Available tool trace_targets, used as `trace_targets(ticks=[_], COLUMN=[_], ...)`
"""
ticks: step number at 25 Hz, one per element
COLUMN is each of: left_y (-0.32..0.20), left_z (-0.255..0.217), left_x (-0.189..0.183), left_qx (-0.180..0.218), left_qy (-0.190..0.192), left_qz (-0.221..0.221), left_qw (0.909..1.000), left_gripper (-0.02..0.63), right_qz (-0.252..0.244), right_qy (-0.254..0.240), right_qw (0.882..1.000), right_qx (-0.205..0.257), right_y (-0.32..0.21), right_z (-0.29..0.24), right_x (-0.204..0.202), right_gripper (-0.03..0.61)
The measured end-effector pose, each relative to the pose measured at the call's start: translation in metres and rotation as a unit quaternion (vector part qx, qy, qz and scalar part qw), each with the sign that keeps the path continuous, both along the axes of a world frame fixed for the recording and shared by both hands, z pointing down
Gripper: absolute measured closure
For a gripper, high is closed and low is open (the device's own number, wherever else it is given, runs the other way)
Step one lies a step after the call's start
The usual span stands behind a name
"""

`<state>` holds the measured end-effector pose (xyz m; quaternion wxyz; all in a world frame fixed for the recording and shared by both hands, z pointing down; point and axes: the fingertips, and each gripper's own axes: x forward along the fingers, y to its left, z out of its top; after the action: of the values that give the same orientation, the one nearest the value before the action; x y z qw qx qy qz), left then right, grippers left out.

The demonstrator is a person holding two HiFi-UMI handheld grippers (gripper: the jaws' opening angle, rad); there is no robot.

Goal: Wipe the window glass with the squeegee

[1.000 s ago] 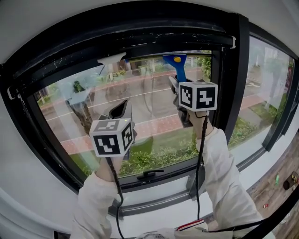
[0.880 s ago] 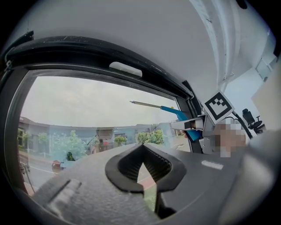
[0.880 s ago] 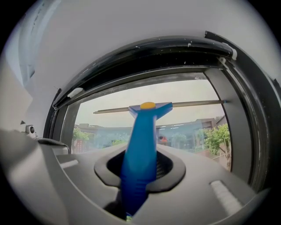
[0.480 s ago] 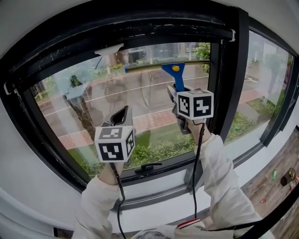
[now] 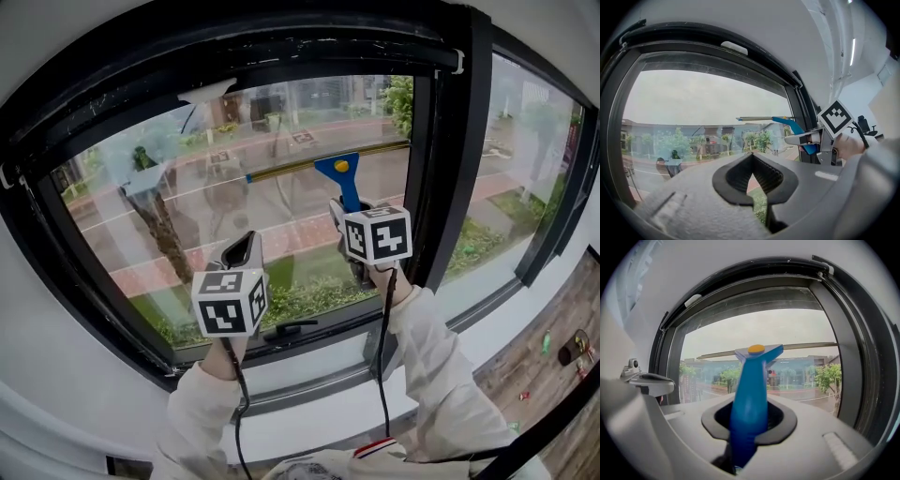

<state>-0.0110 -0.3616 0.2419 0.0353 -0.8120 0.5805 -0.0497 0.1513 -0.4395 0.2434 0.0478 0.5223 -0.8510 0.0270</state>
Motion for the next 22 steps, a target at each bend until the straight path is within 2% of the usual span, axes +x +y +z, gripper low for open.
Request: trace_targets(ticks=[10,22], left_y=[-0.005,-0.007], left_z=[0.041,0.077], left_x=[0.007,0.003], left_qx=[-0.037,-0.064], left_qy=[0.006,0.011], left_qz=[0.006,0.006], left_qw=[0.9993,0.9979], left_gripper=[0.614,0.614], right_qz=[0.021,0.03], right_qy=[0.023,0.018], right_qw=[0.997,0.991], right_qx=[-0.068,-0.126], right_y=[0.0,0.0], right_z=[0.083,0.156], right_x=[0.002,0.004], right_gripper=[0.502,0.505])
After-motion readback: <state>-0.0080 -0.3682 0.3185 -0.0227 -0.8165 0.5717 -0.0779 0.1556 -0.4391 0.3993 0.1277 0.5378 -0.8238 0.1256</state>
